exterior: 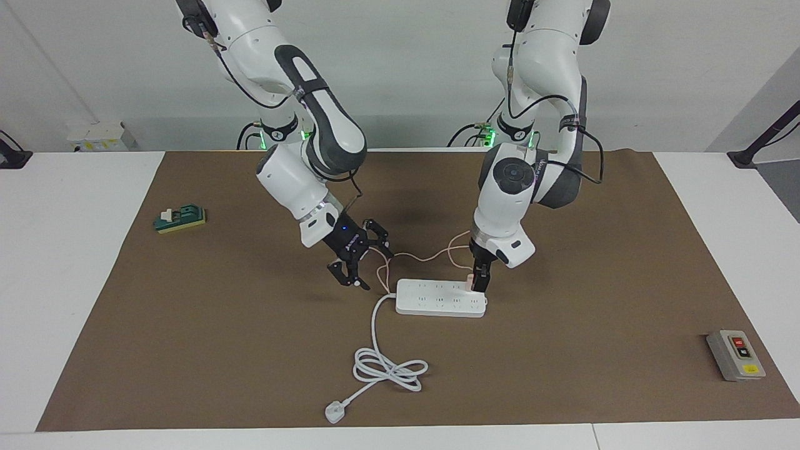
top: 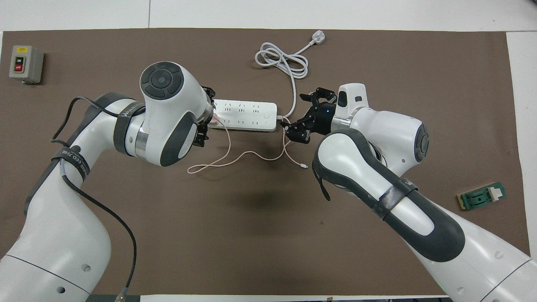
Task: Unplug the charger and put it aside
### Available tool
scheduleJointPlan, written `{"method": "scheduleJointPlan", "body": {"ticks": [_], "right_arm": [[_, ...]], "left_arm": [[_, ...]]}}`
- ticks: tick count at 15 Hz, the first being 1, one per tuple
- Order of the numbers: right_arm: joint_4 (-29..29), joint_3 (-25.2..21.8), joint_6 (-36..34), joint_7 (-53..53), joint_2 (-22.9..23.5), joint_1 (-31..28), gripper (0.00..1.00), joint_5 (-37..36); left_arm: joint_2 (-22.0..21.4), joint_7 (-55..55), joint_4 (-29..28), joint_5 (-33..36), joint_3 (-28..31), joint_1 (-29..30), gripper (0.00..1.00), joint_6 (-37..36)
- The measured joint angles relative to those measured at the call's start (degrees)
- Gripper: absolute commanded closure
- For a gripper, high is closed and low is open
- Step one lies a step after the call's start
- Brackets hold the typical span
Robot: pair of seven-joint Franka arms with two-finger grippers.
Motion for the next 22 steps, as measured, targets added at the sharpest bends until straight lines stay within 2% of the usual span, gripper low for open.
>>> {"method": "scheduleJointPlan", "body": {"ticks": [7,15,17,22], "right_arm": [[1.17,0.00,0.17,0.04,0.51,-0.11,0.00,0.63],[3.83,3.69,8.30,0.92,5.63,0.95,0.00,1.49],[4.59,3.80,8.90,6.34,5.87,1.06,0.00,2.69],[5.85,3.89,11.96,35.19,6.64,3.53,0.00,2.88]], "left_arm": [[0.05,0.00,-1.08,0.24,0.01,-0.05,0.05,2.17],[1.90,-0.02,-0.94,1.15,0.02,-0.55,0.08,0.69],[1.91,-0.02,-0.88,1.38,0.03,-0.55,0.09,0.24],[2.61,-0.03,1.07,2.24,0.08,-0.55,0.10,-2.78]]}}
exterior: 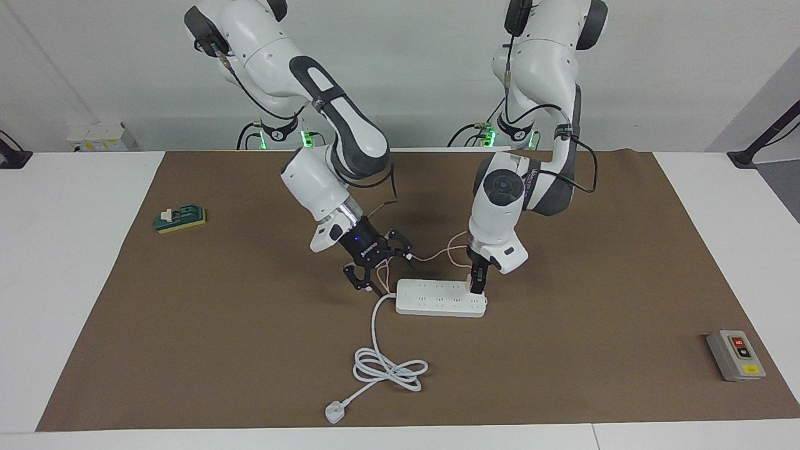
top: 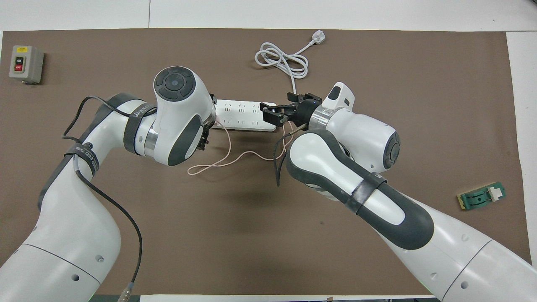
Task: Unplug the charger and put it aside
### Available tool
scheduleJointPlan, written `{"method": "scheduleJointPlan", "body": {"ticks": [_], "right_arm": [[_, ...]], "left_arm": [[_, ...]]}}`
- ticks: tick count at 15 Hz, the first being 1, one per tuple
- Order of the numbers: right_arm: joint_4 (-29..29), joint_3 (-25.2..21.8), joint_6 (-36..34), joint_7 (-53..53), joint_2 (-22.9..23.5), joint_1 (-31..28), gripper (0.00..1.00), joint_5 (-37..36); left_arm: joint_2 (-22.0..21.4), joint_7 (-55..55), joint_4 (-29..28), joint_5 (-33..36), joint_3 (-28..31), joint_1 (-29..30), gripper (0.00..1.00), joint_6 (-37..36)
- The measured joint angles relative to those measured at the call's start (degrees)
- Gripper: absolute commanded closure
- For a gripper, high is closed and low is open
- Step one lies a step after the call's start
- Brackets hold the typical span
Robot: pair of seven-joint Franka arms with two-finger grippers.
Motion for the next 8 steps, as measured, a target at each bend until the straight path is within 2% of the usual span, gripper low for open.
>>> {"method": "scheduleJointPlan", "body": {"ticks": [3,8], "right_arm": [[0.53,0.03,0.08,17.84,0.10,2.00,0.00,0.03],[0.90,0.13,0.05,46.06,0.22,4.19,0.00,0.06]], "left_arm": [[1.03,0.00,2.35,0.08,0.01,0.00,0.10,-1.83],[1.32,0.00,2.82,0.16,0.01,0.00,0.10,-2.00]]}}
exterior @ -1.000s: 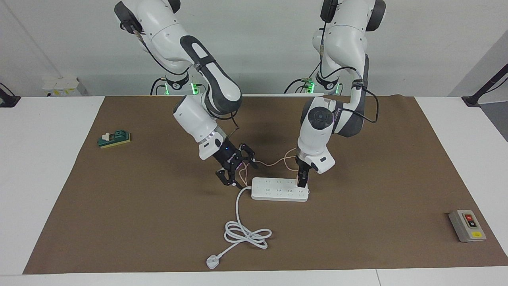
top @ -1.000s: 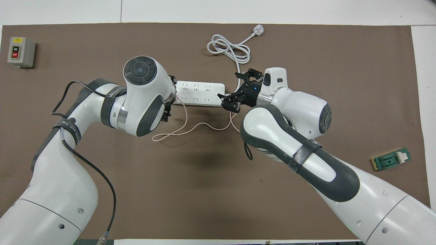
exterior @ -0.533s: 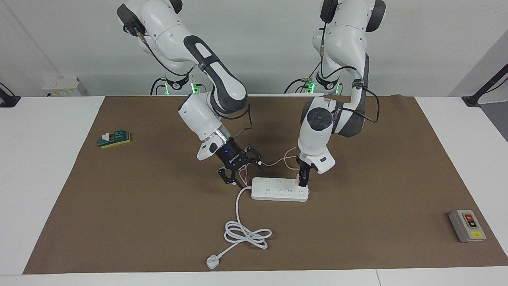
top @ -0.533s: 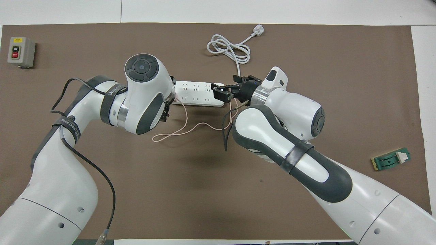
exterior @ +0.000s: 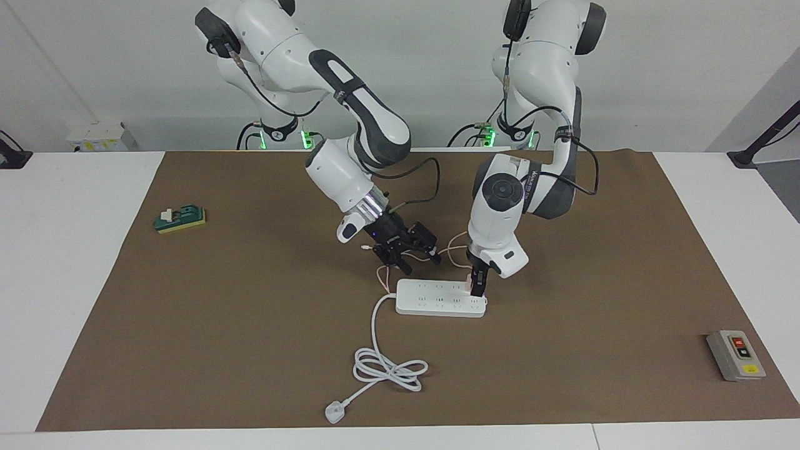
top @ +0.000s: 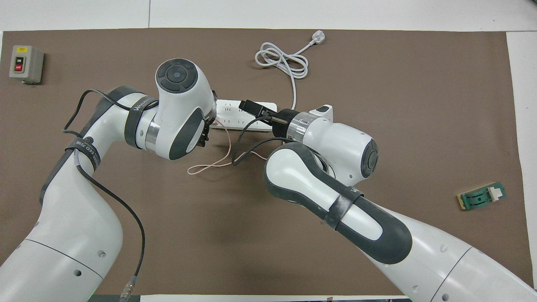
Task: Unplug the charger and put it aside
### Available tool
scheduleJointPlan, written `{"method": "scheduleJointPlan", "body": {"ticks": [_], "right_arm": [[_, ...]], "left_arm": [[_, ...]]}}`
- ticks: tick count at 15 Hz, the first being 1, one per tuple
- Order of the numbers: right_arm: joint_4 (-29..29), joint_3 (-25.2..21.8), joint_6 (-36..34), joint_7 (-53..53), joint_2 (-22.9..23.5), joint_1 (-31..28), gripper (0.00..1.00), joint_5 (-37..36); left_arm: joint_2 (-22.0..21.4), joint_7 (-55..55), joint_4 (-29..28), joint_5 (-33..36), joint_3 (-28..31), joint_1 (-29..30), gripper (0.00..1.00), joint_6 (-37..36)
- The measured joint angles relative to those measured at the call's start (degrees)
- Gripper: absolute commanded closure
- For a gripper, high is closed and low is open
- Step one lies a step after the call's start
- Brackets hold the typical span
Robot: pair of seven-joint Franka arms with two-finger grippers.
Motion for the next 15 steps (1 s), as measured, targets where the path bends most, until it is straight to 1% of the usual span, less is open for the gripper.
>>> {"method": "scheduleJointPlan", "body": {"ticks": [5,8,11,15], "right_arm": [[0.48,-0.02,-1.56,25.64,0.23,-0.91,0.00,0.03],[0.56,-0.04,-2.60,37.43,0.33,-2.05,0.00,0.71],[0.61,-0.01,-2.72,43.37,0.49,-1.98,0.00,6.75],[0.62,0.05,-2.73,48.68,0.68,-1.64,0.00,10.71]], "left_arm": [[0.05,0.00,0.02,0.07,-0.01,0.00,0.10,0.01],[0.05,0.00,0.04,0.62,-0.01,0.00,0.10,0.02],[0.08,0.00,0.04,1.09,0.02,0.00,0.10,0.02],[0.22,0.00,0.04,1.24,0.08,0.02,0.10,0.03]]}}
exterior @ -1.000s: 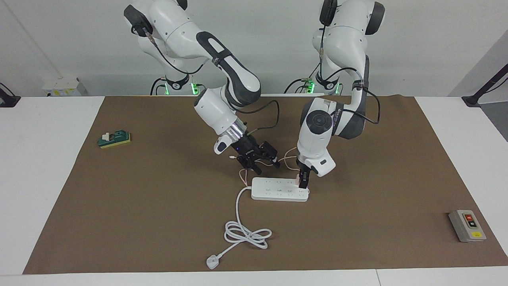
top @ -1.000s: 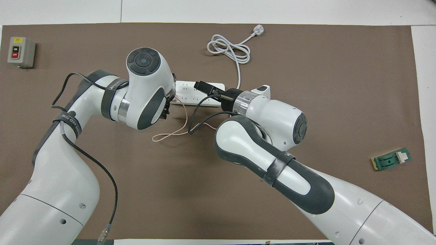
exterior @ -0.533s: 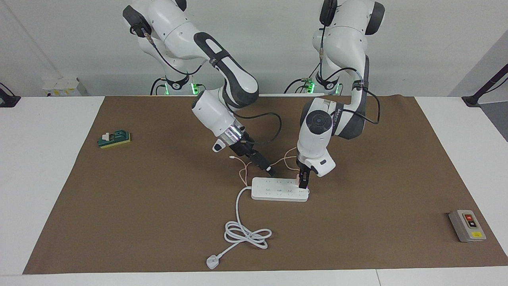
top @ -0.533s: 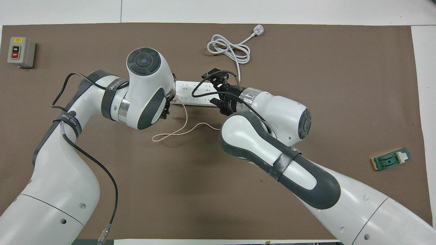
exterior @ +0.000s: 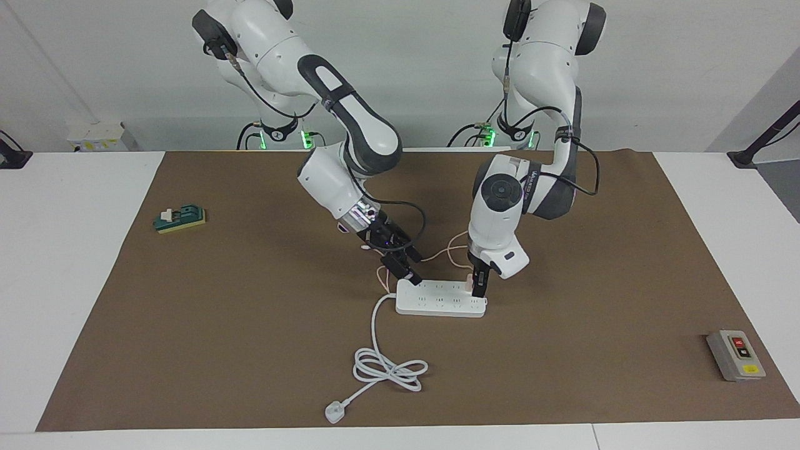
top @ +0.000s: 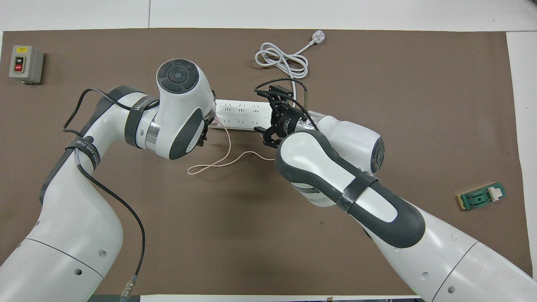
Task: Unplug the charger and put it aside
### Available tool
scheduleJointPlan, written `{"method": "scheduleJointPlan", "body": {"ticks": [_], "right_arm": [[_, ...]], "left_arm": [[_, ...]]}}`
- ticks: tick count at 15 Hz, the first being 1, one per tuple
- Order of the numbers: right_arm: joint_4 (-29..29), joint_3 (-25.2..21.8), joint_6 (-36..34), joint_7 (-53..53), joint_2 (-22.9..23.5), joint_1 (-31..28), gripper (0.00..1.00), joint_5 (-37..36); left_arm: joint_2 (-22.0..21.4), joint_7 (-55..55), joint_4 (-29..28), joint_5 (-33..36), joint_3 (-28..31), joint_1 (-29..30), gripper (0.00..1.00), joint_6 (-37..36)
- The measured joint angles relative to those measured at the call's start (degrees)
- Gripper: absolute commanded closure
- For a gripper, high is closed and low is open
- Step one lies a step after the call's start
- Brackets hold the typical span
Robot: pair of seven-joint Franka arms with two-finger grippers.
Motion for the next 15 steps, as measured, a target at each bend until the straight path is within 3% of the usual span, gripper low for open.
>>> {"method": "scheduleJointPlan", "body": {"ticks": [15], "right_arm": [[-0.46,0.01,2.65,25.61,0.96,1.74,0.00,1.47]], "left_arm": [[0.08,0.00,0.00,0.06,0.00,0.02,0.11,0.03]]}}
